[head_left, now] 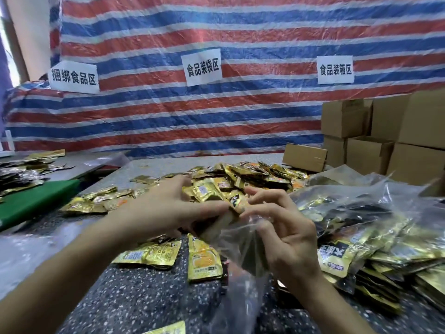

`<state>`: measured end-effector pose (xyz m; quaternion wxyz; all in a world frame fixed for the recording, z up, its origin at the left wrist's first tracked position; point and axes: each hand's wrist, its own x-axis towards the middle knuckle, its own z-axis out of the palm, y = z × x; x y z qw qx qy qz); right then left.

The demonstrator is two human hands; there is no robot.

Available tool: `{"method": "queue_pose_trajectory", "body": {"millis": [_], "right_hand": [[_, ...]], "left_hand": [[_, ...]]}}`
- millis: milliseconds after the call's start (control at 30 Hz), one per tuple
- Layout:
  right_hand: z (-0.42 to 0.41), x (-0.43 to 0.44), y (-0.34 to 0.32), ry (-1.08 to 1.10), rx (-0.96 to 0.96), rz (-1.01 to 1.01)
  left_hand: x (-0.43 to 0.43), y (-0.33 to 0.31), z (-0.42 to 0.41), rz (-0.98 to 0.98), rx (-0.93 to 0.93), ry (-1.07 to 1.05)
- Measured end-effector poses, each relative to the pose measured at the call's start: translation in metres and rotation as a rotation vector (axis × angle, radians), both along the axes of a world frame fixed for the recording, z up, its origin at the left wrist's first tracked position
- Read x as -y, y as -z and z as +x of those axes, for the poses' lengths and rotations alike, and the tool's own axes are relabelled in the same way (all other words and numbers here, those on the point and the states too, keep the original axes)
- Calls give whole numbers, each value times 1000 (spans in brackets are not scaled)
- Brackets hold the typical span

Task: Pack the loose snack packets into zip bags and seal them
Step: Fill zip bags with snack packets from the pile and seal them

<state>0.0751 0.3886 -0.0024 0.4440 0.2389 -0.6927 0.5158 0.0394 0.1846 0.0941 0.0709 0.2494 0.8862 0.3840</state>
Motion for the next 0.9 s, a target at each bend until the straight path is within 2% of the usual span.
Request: {"method": "queue_pose_trajectory", "body": {"millis": [67,100,133,267,400,467,567,667,733,800,900], "right_hand": [[1,6,2,11,0,67],[2,9,4,1,3,95],[4,12,5,-14,2,108],[5,17,7,-18,-40,60],[4,17,7,-29,-59,-20],[4,17,8,-37,-61,-37],[3,20,9,-71,-56,-73],[4,23,10,-111,-60,-93],[4,22,9,-116,-53,-74],[5,17,6,-104,-39,-49],[6,9,3,-40,-47,-10]], "left_hand": [[-4,6,-7,2,354,57],[-5,9,-8,15,439,97],[-5,13,-10,11,460,124],[-3,33,-19,-36,290,114],[5,37,-26,129,574,229],[13,40,-32,111,655,282],[17,46,-35,12,579,391],[13,47,-29,48,544,428],[10,47,-27,91,522,350],[10,44,-30,118,382,207],[9,26,-31,297,271,72]]}}
